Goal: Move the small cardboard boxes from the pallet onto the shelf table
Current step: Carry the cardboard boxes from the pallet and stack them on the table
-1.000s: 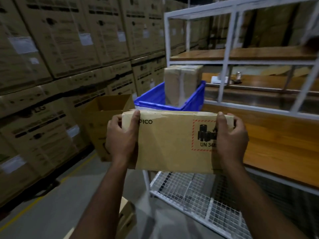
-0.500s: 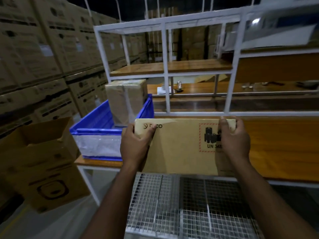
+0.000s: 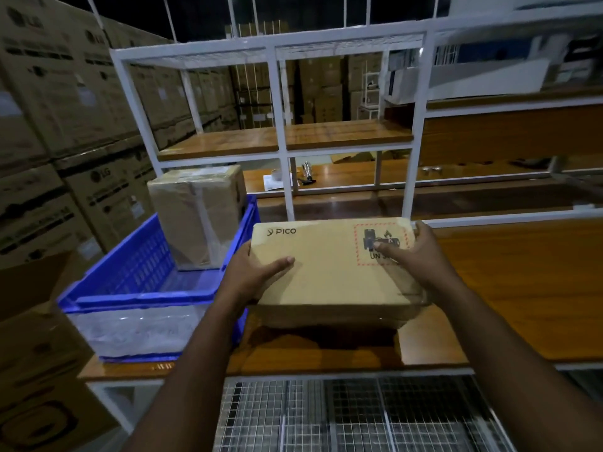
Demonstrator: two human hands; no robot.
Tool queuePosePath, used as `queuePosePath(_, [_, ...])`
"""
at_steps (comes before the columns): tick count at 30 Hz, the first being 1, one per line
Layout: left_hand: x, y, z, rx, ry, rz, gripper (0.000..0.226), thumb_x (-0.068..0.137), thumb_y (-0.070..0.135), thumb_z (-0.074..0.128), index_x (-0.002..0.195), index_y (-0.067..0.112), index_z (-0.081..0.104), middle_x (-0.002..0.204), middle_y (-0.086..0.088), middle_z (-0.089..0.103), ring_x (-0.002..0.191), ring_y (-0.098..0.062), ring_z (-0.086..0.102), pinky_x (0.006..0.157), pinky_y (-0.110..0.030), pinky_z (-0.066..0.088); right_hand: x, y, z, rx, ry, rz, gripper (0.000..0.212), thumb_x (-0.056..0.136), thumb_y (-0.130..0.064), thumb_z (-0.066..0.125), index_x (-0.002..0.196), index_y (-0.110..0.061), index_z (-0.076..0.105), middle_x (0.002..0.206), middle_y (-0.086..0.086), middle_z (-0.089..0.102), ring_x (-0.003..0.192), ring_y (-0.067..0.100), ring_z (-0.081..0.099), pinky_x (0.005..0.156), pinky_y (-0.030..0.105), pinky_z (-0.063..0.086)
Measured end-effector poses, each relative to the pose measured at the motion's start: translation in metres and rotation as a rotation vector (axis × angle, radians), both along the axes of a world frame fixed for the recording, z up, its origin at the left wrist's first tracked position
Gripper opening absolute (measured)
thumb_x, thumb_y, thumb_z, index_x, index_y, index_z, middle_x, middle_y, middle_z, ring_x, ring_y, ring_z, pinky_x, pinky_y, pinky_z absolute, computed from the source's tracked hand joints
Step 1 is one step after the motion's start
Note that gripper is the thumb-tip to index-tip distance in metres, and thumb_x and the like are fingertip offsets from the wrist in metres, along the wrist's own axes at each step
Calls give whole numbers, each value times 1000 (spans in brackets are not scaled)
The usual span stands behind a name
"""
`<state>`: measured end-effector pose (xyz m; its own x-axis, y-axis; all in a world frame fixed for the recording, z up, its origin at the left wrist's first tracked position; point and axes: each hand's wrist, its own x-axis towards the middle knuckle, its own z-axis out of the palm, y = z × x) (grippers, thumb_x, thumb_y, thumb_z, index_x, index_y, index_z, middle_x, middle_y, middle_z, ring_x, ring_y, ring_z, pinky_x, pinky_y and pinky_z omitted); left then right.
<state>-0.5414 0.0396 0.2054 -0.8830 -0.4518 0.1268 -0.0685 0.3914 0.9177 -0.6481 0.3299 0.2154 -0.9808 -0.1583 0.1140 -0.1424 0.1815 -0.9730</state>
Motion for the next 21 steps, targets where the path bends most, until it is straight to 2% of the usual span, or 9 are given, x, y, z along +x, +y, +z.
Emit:
queuePosePath(2, [-14, -5, 4, 24, -19, -63, 74, 66, 40, 90, 130, 19, 60, 118, 5, 69, 107, -10, 65, 73, -19, 52, -17, -4, 3, 17, -31, 35, 61, 78, -21, 83, 129, -20, 49, 111, -2, 65, 91, 8, 64, 66, 26, 54])
queuePosePath(4, [-28, -4, 6, 11, -22, -83, 70, 70, 35, 89, 131, 19, 60, 116, 7, 68, 106, -7, 64, 72, -14, 49, -34, -8, 1, 49, -48, 88, 38, 80, -17, 81, 107, -27, 57, 105, -4, 66, 92, 10, 63, 69, 28, 54])
queuePosePath(6, [-44, -4, 6, 18, -36, -60, 66, 74, 31, 88, 132, 19, 59, 115, 7, 66, 107, -8, 62, 77, -17, 48, -50, -11, -1, 55, -67, 140, 33, 81, -15, 80, 97, -32, 56, 101, -5, 68, 95, 14, 64, 72, 30, 54])
queuePosePath(9, [-63, -6, 9, 71, -120, 4, 69, 73, 35, 89, 132, 16, 59, 119, 3, 64, 112, -17, 60, 85, -26, 47, -74, -17, 0, 93, -110, 206, 29, 81, -21, 81, 100, -29, 60, 102, -4, 69, 99, 15, 64, 75, 31, 53])
queuePosePath(11, [-76, -10, 9, 61, -182, 38, 69, 74, 39, 88, 133, 15, 60, 121, 0, 64, 107, -16, 58, 80, -24, 46, -92, -22, -1, 159, -138, 216, 33, 78, -27, 83, 105, -25, 64, 103, -4, 70, 98, 15, 64, 77, 32, 52])
queuePosePath(13, [-87, -15, 10, 12, -253, 62, 76, 72, 47, 87, 135, 14, 59, 123, -3, 63, 105, -17, 57, 75, -23, 45, -106, -27, -1, 218, -161, 217, 36, 77, -29, 84, 107, -22, 64, 103, -4, 69, 96, 14, 62, 73, 30, 49])
queuePosePath(16, [-100, -18, 14, -42, -367, 110, 87, 70, 57, 85, 137, 11, 53, 128, -7, 58, 106, -20, 53, 83, -31, 42, -125, -32, -3, 270, -189, 232, 42, 77, -28, 83, 112, -16, 63, 101, -3, 65, 94, 15, 59, 67, 27, 45])
queuePosePath(21, [-109, -18, 15, -79, -414, 117, 65, 78, 52, 81, 125, 15, 56, 117, -5, 55, 99, -18, 50, 82, -30, 40, -143, -34, -4, 347, -228, 250, 46, 77, -33, 83, 113, -14, 60, 107, 2, 64, 94, 18, 58, 66, 27, 45])
